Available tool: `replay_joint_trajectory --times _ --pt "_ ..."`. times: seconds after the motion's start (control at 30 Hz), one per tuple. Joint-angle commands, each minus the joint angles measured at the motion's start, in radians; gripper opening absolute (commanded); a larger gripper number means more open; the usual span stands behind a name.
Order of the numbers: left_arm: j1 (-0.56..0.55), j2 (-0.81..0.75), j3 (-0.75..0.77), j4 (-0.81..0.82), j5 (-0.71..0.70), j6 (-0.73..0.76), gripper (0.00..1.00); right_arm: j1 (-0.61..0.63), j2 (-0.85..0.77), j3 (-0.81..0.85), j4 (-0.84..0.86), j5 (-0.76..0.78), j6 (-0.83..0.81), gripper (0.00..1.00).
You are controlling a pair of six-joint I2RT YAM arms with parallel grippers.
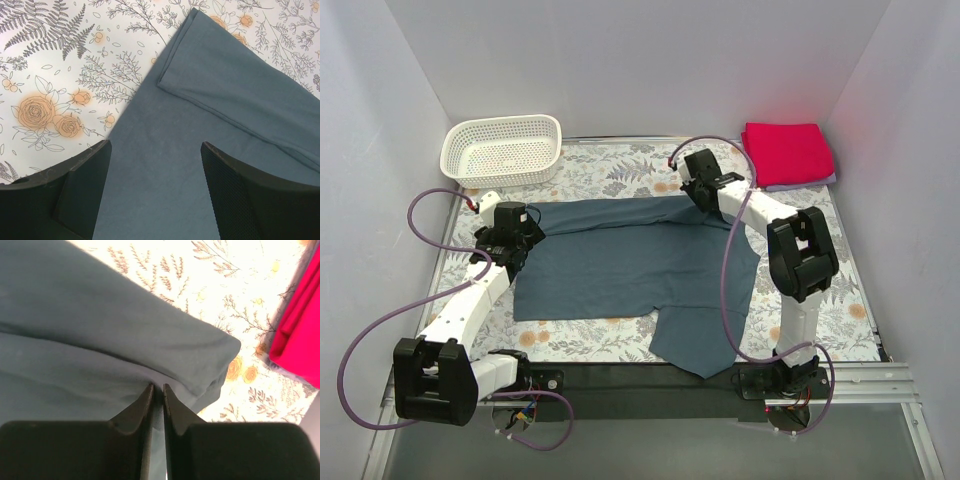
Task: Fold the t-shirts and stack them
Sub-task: Fold the tshirt
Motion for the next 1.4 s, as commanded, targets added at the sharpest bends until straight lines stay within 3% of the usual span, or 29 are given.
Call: replay_joint_trajectory --times 0.0,0.2,0.5,0.77,1.37 --pt "-0.003 0.001 0.011 0.017 0.004 0.017 0.67 -0.05 0.056 0.09 -0.008 -0.058 -0.001 0.17" --pt "-0.003 0.004 0.01 0.017 0.007 0.018 0.67 -0.061 0.109 0.147 -0.008 -0.029 0.048 0.22" --pt "-0.004 -0.001 0.011 0.017 0.016 0.017 0.67 -0.029 -0.1 -0.025 0.061 -0.114 0.102 0.4" --pt "-0.004 -0.003 0.008 0.017 0.017 0.017 0.67 0.049 -0.18 -0.2 0.171 -0.153 0.096 0.39" --pt "-0.003 0.013 0.01 0.019 0.027 0.02 0.67 0.052 0.023 -0.12 0.211 -0.161 0.061 0.33"
